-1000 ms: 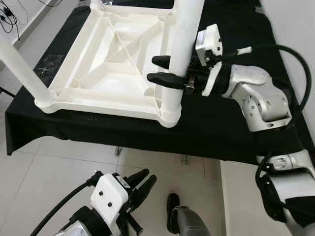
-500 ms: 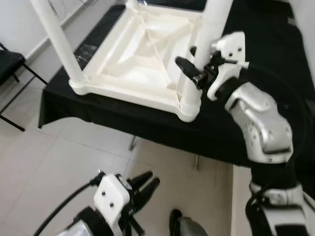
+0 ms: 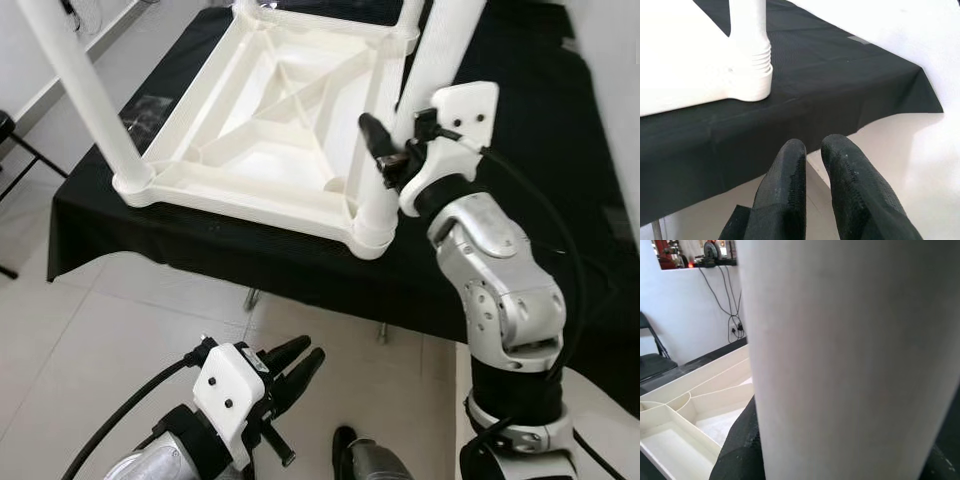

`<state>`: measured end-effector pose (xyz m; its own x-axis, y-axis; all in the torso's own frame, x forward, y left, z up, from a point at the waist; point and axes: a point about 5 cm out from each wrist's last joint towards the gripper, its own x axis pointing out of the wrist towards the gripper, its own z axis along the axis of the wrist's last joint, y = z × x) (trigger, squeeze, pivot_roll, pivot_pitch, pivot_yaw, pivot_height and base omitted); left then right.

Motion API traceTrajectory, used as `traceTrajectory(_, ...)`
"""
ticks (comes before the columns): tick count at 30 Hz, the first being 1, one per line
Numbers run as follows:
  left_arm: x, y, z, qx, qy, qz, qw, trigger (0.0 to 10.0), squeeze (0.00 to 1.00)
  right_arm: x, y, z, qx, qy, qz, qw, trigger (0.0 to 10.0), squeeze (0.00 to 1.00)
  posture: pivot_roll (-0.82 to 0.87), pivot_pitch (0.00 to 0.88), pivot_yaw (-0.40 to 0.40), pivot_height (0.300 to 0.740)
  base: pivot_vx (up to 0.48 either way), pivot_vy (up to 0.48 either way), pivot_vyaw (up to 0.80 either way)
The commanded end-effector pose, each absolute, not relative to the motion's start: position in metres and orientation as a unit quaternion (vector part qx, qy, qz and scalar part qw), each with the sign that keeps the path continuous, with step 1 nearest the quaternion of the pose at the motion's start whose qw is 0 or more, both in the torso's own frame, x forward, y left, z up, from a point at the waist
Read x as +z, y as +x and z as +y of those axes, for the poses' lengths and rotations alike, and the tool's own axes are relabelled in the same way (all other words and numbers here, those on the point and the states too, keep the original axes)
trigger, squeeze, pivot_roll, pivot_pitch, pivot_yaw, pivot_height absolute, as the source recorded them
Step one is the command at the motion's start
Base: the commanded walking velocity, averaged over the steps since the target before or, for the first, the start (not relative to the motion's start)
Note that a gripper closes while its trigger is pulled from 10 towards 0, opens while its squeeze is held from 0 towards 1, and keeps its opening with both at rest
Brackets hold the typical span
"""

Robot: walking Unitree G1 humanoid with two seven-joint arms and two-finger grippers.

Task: Building children table

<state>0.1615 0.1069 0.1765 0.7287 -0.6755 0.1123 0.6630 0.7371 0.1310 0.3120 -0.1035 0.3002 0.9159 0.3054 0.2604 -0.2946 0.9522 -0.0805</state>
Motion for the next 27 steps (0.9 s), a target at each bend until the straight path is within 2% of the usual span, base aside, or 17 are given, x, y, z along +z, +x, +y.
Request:
traceTrajectory(1, 0.169, 0.161, 0.107, -0.361, 0.038, -0.061, 0.93, 10.0, 0.0, 0.243, 0.331, -0.124, 0.088, -0.025, 0.021, 0.996, 10.0, 0.0, 0.0, 0.344, -0.053, 0.74, 0.0, 0.0, 0.0)
traceTrajectory(12, 0.168, 0.164, 0.107, -0.36, 0.039, -0.064, 0.93, 10.0, 0.0, 0.24, 0.327, -0.121, 0.088, -0.005, 0.033, 0.996, 10.0, 0.0, 0.0, 0.338, -0.05, 0.74, 0.0, 0.0, 0.0)
traceTrajectory(20, 0.167, 0.165, 0.106, -0.363, 0.038, -0.064, 0.929, 10.0, 0.0, 0.245, 0.322, -0.111, 0.185, 0.009, 0.001, 0.983, 10.0, 0.0, 0.0, 0.33, -0.048, 0.74, 0.0, 0.0, 0.0)
traceTrajectory(22, 0.167, 0.165, 0.106, -0.364, 0.039, -0.064, 0.928, 10.0, 0.0, 0.248, 0.321, -0.109, 0.236, 0.006, -0.014, 0.972, 10.0, 0.0, 0.0, 0.327, -0.048, 0.74, 0.0, 0.0, 0.0)
traceTrajectory(25, 0.167, 0.165, 0.106, -0.364, 0.039, -0.065, 0.928, 10.0, 0.0, 0.25, 0.32, -0.109, 0.251, 0.007, -0.019, 0.968, 10.0, 0.0, 0.0, 0.327, -0.048, 0.74, 0.0, 0.0, 0.0)
traceTrajectory(27, 0.167, 0.165, 0.106, -0.363, 0.04, -0.065, 0.928, 10.0, 0.0, 0.252, 0.318, -0.108, 0.295, -0.006, -0.031, 0.955, 10.0, 0.0, 0.0, 0.325, -0.048, 0.74, 0.0, 0.0, 0.0)
